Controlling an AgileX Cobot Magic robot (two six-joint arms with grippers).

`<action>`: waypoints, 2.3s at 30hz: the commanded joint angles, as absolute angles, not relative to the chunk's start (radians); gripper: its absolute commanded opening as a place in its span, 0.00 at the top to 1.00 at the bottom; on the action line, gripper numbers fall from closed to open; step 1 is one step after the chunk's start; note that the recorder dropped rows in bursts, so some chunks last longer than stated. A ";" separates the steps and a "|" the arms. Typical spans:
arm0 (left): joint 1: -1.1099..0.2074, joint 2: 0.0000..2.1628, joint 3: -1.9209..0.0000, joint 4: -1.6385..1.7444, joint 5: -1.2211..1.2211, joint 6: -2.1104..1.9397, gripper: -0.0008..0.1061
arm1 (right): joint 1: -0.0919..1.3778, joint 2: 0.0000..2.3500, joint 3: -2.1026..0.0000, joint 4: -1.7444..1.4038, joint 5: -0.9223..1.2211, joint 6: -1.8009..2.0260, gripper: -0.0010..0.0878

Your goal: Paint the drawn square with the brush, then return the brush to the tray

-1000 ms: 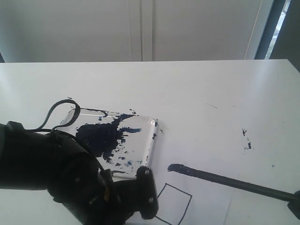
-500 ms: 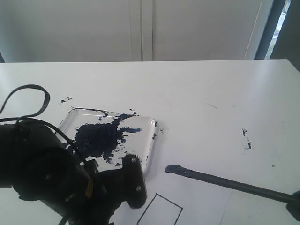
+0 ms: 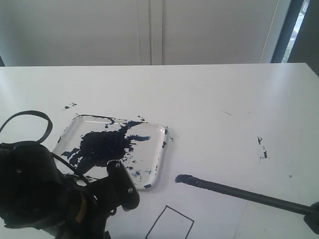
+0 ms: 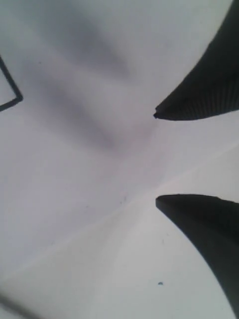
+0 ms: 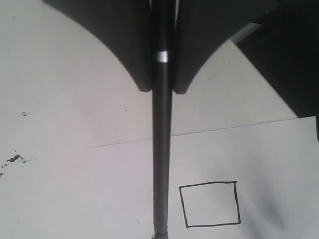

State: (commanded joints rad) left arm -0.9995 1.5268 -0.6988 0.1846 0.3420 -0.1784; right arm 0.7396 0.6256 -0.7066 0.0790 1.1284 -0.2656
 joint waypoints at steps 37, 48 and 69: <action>-1.083 1.527 -0.639 0.210 0.305 -0.163 0.52 | 0.740 0.626 -0.707 0.077 1.133 -0.266 0.99; -1.083 1.527 -0.595 0.204 0.282 -0.168 0.52 | 0.740 0.626 -0.707 0.077 1.134 -0.266 0.99; -1.083 1.527 -0.590 0.204 0.255 -0.181 0.52 | 0.740 0.626 -0.707 0.086 1.207 -0.266 0.99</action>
State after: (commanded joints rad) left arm -1.0830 1.5268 -0.5905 0.2035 0.2551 -0.1809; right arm 0.7396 0.6256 -0.7066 0.0856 1.2071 -0.2656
